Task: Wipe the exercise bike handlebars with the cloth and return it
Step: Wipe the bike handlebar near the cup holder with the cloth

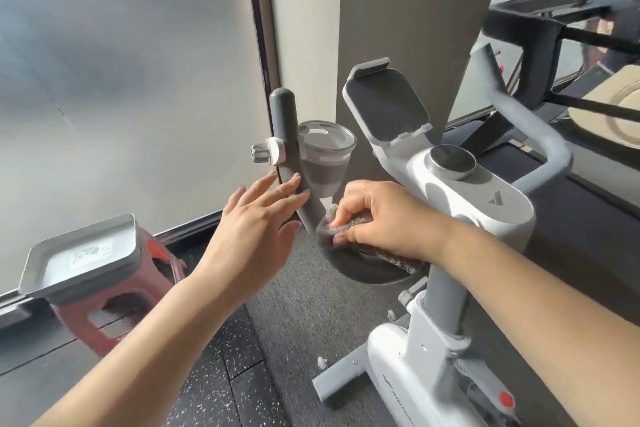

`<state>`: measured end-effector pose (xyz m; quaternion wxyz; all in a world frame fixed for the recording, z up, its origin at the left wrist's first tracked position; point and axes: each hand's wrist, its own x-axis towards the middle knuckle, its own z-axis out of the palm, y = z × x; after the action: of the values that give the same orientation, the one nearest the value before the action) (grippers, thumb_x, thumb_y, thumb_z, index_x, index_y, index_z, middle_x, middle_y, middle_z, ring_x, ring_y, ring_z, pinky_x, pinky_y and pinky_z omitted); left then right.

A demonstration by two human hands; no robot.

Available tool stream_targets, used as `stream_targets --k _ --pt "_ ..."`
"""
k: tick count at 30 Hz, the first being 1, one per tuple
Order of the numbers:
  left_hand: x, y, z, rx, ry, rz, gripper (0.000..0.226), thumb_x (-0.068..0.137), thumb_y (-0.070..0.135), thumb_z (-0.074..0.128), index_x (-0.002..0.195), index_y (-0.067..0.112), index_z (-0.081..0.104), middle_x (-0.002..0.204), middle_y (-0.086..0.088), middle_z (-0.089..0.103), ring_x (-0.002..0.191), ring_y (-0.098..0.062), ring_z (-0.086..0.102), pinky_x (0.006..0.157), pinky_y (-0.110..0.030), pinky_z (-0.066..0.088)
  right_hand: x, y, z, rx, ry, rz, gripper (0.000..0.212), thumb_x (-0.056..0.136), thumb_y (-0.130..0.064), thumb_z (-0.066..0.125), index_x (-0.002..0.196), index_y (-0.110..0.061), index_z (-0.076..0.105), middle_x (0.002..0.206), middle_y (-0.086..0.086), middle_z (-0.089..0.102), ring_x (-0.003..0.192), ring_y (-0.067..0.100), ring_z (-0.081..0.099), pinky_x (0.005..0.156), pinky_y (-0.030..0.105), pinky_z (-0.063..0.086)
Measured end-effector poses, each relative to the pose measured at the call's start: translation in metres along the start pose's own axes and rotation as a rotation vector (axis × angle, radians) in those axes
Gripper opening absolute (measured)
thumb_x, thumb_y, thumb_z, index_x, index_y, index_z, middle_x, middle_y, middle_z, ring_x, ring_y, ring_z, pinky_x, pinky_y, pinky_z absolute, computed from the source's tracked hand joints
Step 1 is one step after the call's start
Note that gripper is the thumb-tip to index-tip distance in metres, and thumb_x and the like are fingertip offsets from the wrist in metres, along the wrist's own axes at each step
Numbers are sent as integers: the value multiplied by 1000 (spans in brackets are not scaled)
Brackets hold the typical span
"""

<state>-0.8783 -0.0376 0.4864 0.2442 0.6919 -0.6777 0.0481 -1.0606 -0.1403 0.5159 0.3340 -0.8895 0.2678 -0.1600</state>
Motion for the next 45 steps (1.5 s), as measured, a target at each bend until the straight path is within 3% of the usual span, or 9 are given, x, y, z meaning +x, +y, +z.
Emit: stream_targets --k 3,9,12,18,23,28,33,39,45 --pt "-7 10 3 10 0 -33 46 87 26 61 132 28 51 144 9 42 139 -18 30 110 -49 30 -21 10 -14 -14 -125 48 19 68 -29 82 63 -40 67 78 -24 60 81 1 60 84 25 46" --pt "-15 32 7 10 4 -154 51 88 33 57 138 25 45 148 8 37 138 -18 31 113 -39 28 -17 4 4 9 128 -25 17 67 -44 79 74 -33 68 87 -19 61 90 5 61 89 32 48" --pt "-17 40 11 22 2 -194 55 87 34 57 140 24 41 150 7 33 138 -18 30 113 -37 26 -21 3 8 -66 101 -111 19 67 -42 80 72 -34 63 80 -20 55 84 6 58 84 31 48" --pt "-17 46 12 48 1 -220 60 87 44 55 141 23 39 151 7 32 138 -15 29 112 -34 26 -47 25 -27 -212 -83 -54 22 66 -41 80 64 -42 58 85 -16 61 87 6 56 83 34 46" --pt "-17 49 9 8 -3 -201 62 86 43 57 141 19 39 151 2 33 137 -16 30 110 -27 21 -54 27 -30 -126 7 45 16 65 -38 82 68 -42 66 87 -15 65 89 6 60 88 37 47" --pt "-21 51 7 48 -71 -169 71 84 54 53 144 23 30 156 0 21 142 -18 19 115 -38 21 -52 11 9 -136 102 -80 16 68 -38 79 79 -31 70 89 -15 64 91 12 58 85 39 48" --pt "-18 55 3 62 -111 -153 82 78 68 44 144 21 30 156 -1 19 142 -18 18 113 -37 19 -69 30 -15 -266 121 14 18 68 -42 77 82 -32 71 92 -17 66 93 13 56 85 41 46" --pt "-22 63 7 29 -88 -202 87 76 64 56 143 15 31 155 -4 24 140 -19 22 113 -32 20 -86 59 -54 -259 193 135 15 71 -24 80 86 -25 76 94 -12 69 98 10 58 92 37 44" --pt "-15 77 15 35 -52 -284 84 75 59 61 140 14 36 153 -5 29 138 -21 28 111 -35 25 -74 42 -11 -223 169 -104 19 77 -31 74 96 -33 75 106 -17 64 97 8 53 85 17 39"
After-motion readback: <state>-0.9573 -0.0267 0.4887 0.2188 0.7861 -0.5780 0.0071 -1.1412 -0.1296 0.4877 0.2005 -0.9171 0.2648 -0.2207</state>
